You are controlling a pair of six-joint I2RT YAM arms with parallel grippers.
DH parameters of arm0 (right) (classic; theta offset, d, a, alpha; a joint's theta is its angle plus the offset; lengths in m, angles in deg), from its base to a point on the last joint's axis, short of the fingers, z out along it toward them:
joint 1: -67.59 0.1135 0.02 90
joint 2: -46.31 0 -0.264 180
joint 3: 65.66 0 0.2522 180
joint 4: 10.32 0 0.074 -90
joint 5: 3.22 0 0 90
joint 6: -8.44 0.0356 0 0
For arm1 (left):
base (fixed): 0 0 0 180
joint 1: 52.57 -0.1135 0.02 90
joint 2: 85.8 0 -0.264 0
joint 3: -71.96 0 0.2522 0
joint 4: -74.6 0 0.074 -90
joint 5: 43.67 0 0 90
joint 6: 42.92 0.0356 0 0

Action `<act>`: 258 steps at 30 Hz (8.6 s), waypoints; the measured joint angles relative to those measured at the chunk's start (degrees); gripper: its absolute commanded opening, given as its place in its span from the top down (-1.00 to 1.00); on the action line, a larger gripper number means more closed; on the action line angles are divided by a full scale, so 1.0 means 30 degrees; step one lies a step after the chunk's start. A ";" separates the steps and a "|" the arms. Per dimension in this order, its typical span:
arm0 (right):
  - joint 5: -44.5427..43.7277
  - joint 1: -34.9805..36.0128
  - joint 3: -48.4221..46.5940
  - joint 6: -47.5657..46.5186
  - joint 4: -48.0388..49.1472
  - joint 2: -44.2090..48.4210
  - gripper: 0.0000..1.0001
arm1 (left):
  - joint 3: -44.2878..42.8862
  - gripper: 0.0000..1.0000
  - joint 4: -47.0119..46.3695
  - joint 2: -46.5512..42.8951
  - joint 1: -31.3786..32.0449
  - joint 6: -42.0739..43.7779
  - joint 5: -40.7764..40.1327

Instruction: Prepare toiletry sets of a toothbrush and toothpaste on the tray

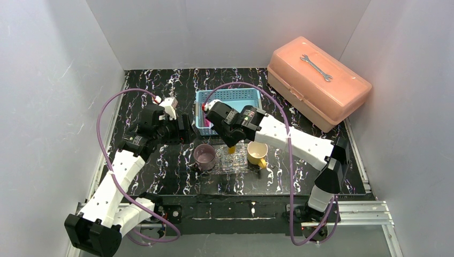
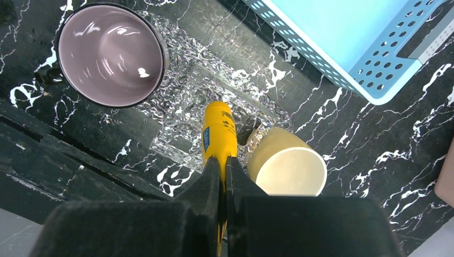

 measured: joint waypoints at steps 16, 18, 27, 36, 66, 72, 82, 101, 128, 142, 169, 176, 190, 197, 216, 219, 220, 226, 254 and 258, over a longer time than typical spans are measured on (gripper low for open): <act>0.1814 -0.0940 0.0000 0.0000 0.1333 -0.1195 0.97 | 0.0087 -0.68 -0.0044 -0.0007 0.0000 0.0124 -0.0138; 0.1916 -0.0954 0.0000 0.0000 0.1399 -0.1231 0.97 | 0.0087 -0.68 -0.0058 -0.0007 0.0000 0.0124 -0.0146; 0.2288 -0.0991 0.0182 0.0036 0.1887 -0.1290 0.97 | 0.0102 -0.68 -0.0066 -0.0007 0.0000 0.0138 -0.0153; 0.2492 -0.1064 0.0546 0.0080 0.2229 -0.1632 0.97 | 0.0102 -0.68 -0.0066 -0.0029 0.0000 0.0160 -0.0153; 0.2776 -0.1246 0.1464 0.0182 0.2871 -0.2324 0.38 | 0.0124 -0.69 -0.0058 -0.0131 0.0000 0.0189 -0.0219; 0.2769 -0.1290 0.0204 0.0168 0.2929 -0.2579 0.16 | 0.0124 -0.69 -0.0058 -0.0131 0.0000 0.0189 -0.0219; 0.3155 -0.2681 -0.2710 0.0415 0.3599 -0.2994 0.01 | 0.0138 -0.70 -0.0058 -0.0131 0.0000 0.0189 -0.0291; 0.4860 -0.5894 -0.5661 0.2244 0.6717 -0.8153 -0.05 | 0.0146 -0.70 -0.0058 -0.0087 0.0000 0.0189 -0.0510; 0.6382 -0.6615 -0.7745 0.3271 0.9908 -1.2954 -0.11 | 0.0248 -0.71 -0.0058 0.0342 0.0000 0.0182 -0.0517; 0.6761 -0.6703 -0.8247 0.3803 1.0958 -1.4200 -0.01 | 0.0248 -0.71 -0.0051 0.0503 0.0000 0.0189 -0.0517; 0.6783 -0.6717 -0.8881 0.4087 1.1453 -1.5016 0.73 | 0.0248 -0.71 -0.0044 0.0517 0.0000 0.0335 -0.0641; 0.6783 -0.6717 -0.8888 0.4087 1.1482 -1.5016 0.97 | 0.0248 -0.71 -0.0044 0.0517 0.0000 0.0350 -0.0648; 0.6047 -0.6703 -0.7759 0.4073 1.1854 -1.4083 0.97 | 0.0248 -0.72 0.0015 0.0517 0.0000 0.0444 -0.0758; 0.5493 -0.6717 -0.6980 0.4073 1.2167 -1.2626 0.97 | 0.0248 -0.72 0.0015 0.0517 0.0000 0.0474 -0.0794; 0.4452 -0.6717 -0.5056 0.2994 1.2473 -0.9435 0.97 | 0.0248 -0.72 0.0015 0.0663 0.0000 0.0474 -0.0831; 0.4371 -0.6717 -0.4473 0.2659 1.2466 -0.8568 0.97 | 0.0248 -0.73 0.0015 0.0663 0.0000 0.0474 -0.0831; 0.4371 -0.6717 -0.4386 0.2579 1.2422 -0.8327 0.97 | 0.0248 -0.73 0.0015 0.0663 0.0000 0.0474 -0.0823; 0.5136 -0.6717 -0.4131 0.1894 1.2109 -0.6812 0.97 | 0.0248 -0.73 0.0015 0.0663 0.0000 0.0474 -0.0627; 1.2750 -0.6717 0.4240 -0.1501 0.9777 0.2827 0.97 | 0.0430 -0.76 -0.2448 0.0933 0.0874 0.0102 0.7854; 1.4280 -0.6717 0.5450 -0.1756 0.9785 0.4357 0.97 | 0.0430 -0.76 -0.3104 0.0933 0.0889 -0.0452 0.9653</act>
